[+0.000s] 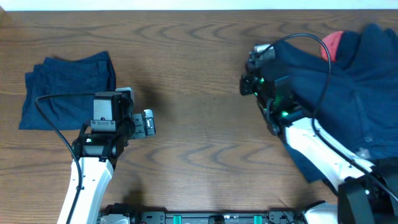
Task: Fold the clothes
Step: 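Move the right gripper to the navy shorts edge in the right pile, then grasp the navy shorts with the right gripper and drag them leftward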
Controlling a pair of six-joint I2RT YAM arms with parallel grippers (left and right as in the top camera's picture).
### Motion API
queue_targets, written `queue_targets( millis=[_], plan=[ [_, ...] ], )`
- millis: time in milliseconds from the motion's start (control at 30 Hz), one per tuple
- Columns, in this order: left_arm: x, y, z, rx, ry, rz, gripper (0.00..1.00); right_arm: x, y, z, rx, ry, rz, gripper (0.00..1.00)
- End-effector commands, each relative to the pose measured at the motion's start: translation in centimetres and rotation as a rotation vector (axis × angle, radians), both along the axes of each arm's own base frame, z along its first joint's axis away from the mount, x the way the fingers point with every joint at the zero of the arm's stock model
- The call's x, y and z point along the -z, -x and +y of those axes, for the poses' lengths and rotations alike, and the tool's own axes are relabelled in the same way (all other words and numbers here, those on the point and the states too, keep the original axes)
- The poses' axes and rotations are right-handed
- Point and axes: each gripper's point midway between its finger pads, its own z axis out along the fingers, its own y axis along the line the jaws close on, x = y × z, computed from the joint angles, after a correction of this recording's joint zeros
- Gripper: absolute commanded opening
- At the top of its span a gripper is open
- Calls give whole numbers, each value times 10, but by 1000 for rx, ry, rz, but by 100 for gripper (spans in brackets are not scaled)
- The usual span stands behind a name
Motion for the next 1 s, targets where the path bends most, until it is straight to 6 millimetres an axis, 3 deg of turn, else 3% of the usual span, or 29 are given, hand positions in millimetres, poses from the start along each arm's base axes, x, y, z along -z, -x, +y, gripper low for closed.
queue_targets(
  millis=[0, 167, 300, 333, 400, 467, 567, 600, 633, 733, 800, 967],
  plan=[
    [-9, -5, 1, -12, 5, -25, 98, -4, -2, 31, -22, -137, 6, 1],
    [-11, -9, 1, -13, 6, -41, 98, 21, 1, 47, -52, -114, 49, 3],
    [-15, -14, 1, -12, 8, -67, 98, 31, 0, 41, -60, -53, 59, 22],
    [-16, -15, 1, -13, 8, -70, 98, 28, -1, 37, -61, -39, 48, 33],
    [-16, -15, 1, -12, 9, -73, 98, 20, -3, 27, -61, -1, 25, 41],
    [-16, -15, -1, -21, 23, -70, 98, 7, -5, 6, -16, 18, 15, 59],
    [-17, -16, -1, -44, 42, -73, 98, -6, -2, -40, 79, 60, 35, 71],
    [-18, -17, -1, -45, 43, -78, 98, -8, 2, -59, 109, 79, 54, 80],
    [-19, -18, -1, -55, 53, -82, 98, -8, 6, -75, 141, 89, 80, 99],
    [-24, -21, -19, -15, 151, -95, 98, 3, 26, -126, 239, 118, 201, 99],
    [-27, -22, -34, 42, 221, -98, 98, 15, 44, -149, 275, 120, 296, 99],
    [-17, -20, -49, 89, 249, -53, 98, 53, 84, -160, 205, 174, 512, 99]
  ],
)
